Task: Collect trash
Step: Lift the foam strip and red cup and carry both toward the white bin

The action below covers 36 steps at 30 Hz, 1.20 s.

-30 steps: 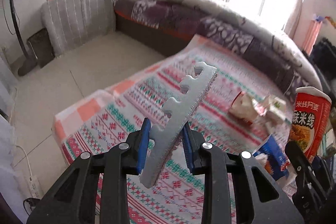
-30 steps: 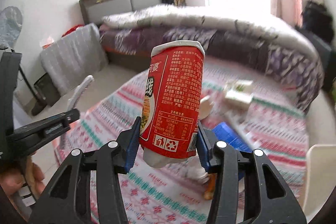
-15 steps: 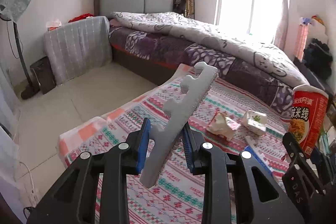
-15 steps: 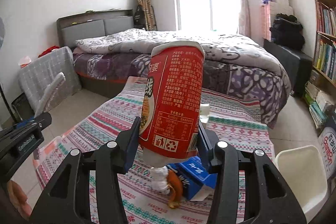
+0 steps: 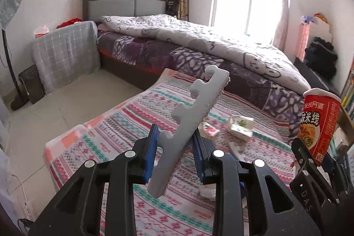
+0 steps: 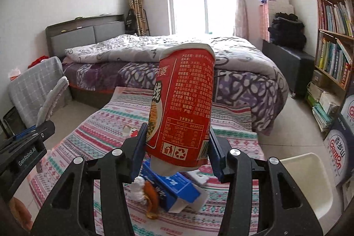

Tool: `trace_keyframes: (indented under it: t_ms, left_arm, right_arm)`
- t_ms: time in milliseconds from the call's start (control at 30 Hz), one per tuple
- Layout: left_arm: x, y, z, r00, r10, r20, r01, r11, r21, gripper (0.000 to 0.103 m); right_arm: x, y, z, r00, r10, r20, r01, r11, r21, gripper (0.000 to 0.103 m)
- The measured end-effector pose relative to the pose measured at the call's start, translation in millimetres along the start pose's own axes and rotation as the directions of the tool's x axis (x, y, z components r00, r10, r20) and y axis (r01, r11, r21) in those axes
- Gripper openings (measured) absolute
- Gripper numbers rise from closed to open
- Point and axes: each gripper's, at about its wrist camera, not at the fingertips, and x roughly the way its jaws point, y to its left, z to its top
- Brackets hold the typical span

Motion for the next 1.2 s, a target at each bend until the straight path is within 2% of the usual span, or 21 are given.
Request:
trace_keyframes:
  t_ms: [567, 1200]
  left_arm:
    - [-14.8, -70.2, -5.1, 0.995, -0.102, 0.014, 0.100, 0.993, 0.069, 0.030]
    - [-24.2, -150.2, -25.8, 0.981, -0.195, -0.014, 0.194, 0.964, 0.181, 0.030]
  right_arm:
    - [-17.2, -55.8, 7.2, 0.996, -0.092, 0.015, 0.092, 0.995, 0.023, 0.047]
    - [-33.5, -130.6, 7.0, 0.976, -0.219, 0.014, 0.217, 0.973, 0.073, 0.048]
